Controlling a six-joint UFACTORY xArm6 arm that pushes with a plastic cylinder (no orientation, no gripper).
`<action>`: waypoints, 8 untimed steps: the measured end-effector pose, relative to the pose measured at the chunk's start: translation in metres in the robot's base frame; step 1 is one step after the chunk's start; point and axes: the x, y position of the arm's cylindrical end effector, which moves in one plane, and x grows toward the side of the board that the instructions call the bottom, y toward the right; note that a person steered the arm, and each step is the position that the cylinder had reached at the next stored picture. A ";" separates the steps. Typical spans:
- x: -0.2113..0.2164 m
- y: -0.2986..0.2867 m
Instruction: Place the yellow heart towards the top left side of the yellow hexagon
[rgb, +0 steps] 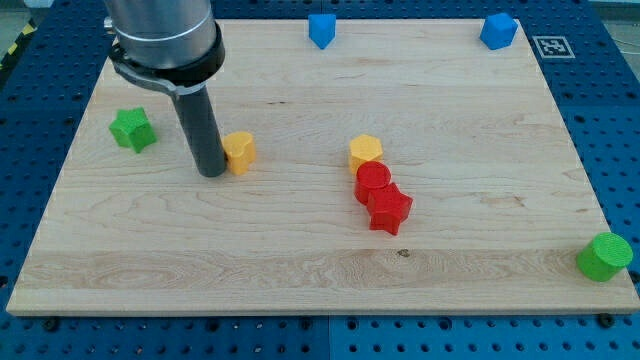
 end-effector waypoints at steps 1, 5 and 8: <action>-0.005 0.021; -0.052 0.034; -0.052 0.105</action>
